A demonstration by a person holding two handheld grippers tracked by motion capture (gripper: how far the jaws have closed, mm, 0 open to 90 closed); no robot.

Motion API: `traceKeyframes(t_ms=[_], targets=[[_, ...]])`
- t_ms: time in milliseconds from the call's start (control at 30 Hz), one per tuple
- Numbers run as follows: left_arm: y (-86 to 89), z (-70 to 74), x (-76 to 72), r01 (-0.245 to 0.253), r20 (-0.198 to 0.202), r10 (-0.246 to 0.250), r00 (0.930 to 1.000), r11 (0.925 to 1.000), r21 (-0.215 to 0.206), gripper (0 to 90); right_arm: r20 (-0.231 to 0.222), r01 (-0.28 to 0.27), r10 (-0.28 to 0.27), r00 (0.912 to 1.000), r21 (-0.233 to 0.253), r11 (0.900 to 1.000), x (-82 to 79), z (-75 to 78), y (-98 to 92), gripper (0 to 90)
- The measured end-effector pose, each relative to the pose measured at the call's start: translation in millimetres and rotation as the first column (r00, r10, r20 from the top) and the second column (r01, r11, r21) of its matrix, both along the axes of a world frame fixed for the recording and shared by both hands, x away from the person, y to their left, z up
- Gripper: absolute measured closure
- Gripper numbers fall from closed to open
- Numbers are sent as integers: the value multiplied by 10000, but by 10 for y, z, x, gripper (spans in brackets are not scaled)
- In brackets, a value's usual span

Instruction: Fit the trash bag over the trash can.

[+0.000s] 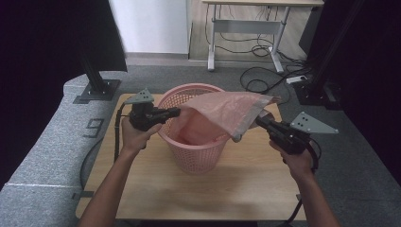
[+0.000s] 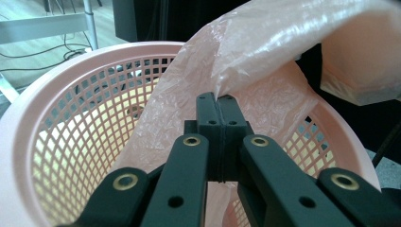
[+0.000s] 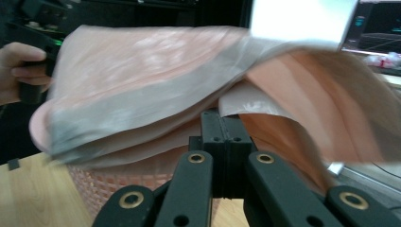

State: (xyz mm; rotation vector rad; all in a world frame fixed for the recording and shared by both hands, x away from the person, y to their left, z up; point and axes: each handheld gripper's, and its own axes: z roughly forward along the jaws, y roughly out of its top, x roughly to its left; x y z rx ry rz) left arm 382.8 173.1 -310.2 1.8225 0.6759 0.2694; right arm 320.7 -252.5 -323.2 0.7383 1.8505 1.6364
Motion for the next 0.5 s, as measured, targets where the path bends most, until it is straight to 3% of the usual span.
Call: traceKeyframes(t_ms=[267,500], targets=[[134,-26,-15,171,43,-170,9998,9996,-213,899,-158,456,-456,9988,2,9990,86,-10,-101,898],[317,-32,-14,-80,-36,78,10000,9987,-504,900,-479,1046,-1042,9934,59,9945,209,-9,-201,898]])
